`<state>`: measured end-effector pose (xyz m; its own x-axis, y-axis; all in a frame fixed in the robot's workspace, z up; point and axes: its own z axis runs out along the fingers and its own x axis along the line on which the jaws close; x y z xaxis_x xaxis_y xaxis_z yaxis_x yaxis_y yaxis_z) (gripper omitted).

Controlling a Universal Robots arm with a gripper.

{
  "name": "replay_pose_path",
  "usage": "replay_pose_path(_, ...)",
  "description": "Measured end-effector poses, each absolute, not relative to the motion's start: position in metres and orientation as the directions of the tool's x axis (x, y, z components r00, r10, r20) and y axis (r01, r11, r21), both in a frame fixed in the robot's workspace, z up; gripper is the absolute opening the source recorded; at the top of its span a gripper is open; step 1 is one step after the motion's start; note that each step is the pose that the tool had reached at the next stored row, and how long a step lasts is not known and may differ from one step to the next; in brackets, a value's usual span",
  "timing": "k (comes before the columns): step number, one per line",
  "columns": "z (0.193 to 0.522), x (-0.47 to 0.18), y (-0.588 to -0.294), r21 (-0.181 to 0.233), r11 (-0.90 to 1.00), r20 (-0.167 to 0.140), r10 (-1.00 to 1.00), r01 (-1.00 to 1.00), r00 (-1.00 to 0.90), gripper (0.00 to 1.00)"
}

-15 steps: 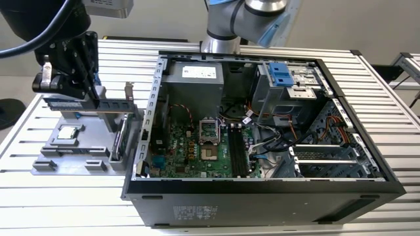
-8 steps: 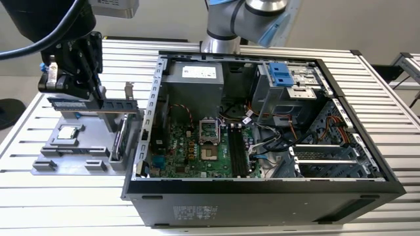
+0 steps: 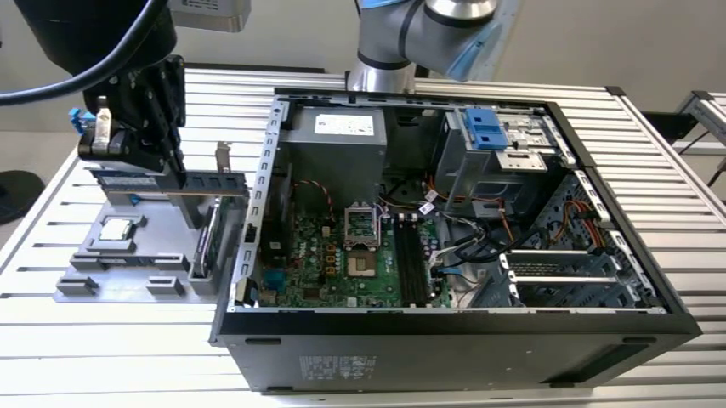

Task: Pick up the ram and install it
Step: 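Pick up the ram and move it above insertion slot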

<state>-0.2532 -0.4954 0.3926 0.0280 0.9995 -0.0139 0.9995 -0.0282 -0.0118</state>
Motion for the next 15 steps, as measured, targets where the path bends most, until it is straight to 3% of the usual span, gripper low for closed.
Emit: replay_pose_path(15,0.393,-0.240,-0.495,-0.012,-0.028,-0.016,0.999,1.000,0.028,0.00)
